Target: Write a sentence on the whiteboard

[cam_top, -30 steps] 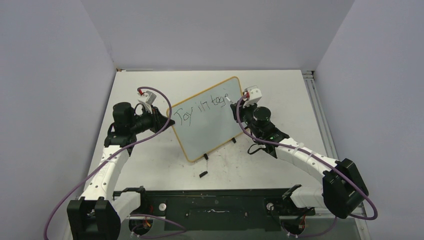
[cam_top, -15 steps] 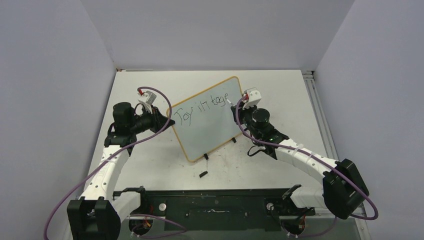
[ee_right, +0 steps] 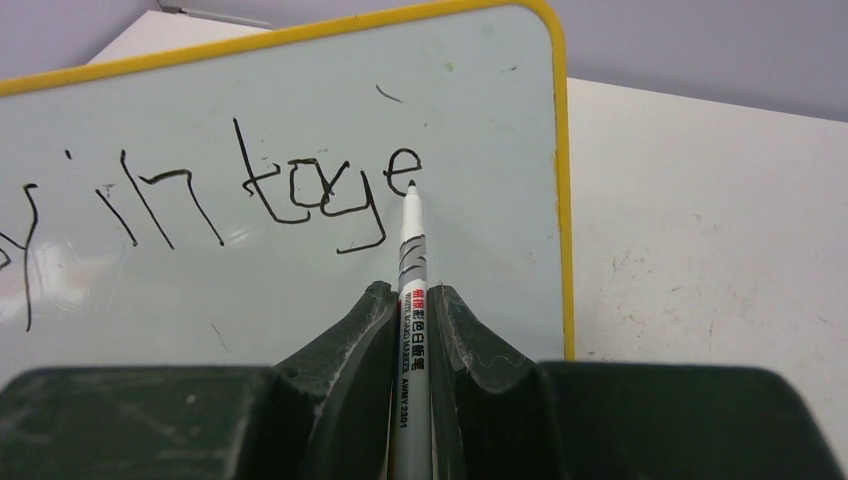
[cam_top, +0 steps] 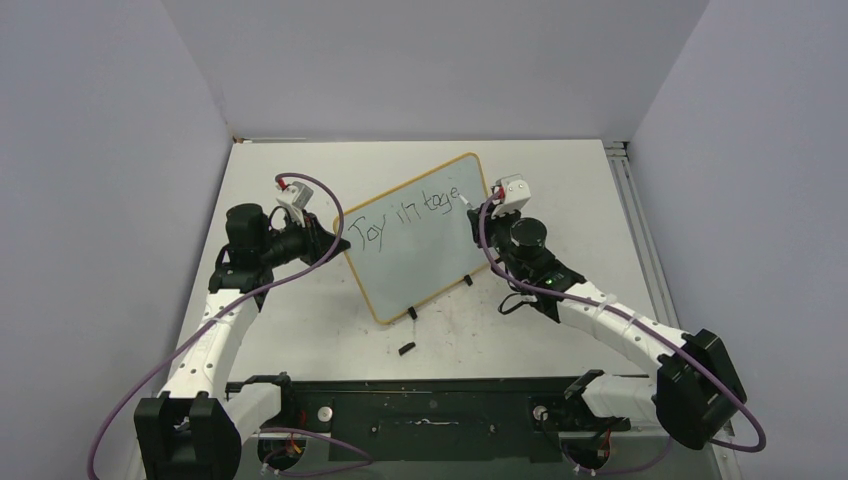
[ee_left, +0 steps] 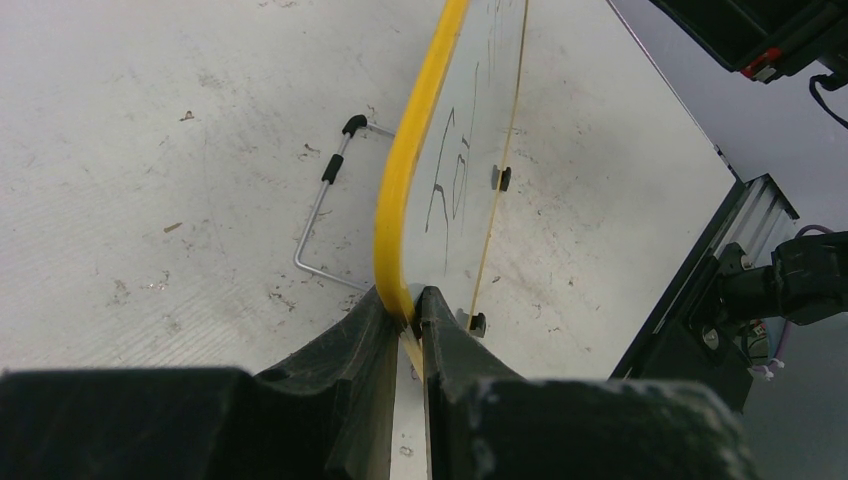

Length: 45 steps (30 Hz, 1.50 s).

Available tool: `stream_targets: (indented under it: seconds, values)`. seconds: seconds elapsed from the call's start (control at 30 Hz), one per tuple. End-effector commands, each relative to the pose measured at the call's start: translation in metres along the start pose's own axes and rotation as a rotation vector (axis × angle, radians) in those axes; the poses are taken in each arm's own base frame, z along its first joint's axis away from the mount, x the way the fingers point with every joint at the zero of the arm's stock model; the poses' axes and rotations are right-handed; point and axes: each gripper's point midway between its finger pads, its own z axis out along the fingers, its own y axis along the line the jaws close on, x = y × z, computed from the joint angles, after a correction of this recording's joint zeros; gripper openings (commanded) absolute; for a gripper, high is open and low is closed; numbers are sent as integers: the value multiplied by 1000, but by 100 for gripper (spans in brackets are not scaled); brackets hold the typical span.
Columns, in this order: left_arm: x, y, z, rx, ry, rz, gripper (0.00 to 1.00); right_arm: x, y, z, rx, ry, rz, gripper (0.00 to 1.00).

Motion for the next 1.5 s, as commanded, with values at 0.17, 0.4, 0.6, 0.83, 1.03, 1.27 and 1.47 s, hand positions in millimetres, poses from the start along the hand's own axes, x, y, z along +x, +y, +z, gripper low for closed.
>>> stream_targets:
  seconds: [0.17,0.4,0.6,0.83,1.03,1.27,1.47]
  values:
    - [0,3,0,-8,17,10,0,-37,-5,-6,2,-97,6,5]
    - [1,4,1,-10,21,9,0,-30,-3,4,-13,-83,-2,5]
    - [1,4,1,-12,21,9,0,-27,-2,8,-22,-81,-2,5]
    - [1,4,1,-11,22,9,0,-30,-1,11,-25,-95,-2,5]
    - [1,4,1,-11,23,8,0,-26,1,15,-32,-81,-6,5]
    - [1,4,1,-11,21,9,0,-25,-9,17,23,-84,5,5]
    - [0,4,0,-11,21,9,0,-30,-18,18,59,-98,13,5]
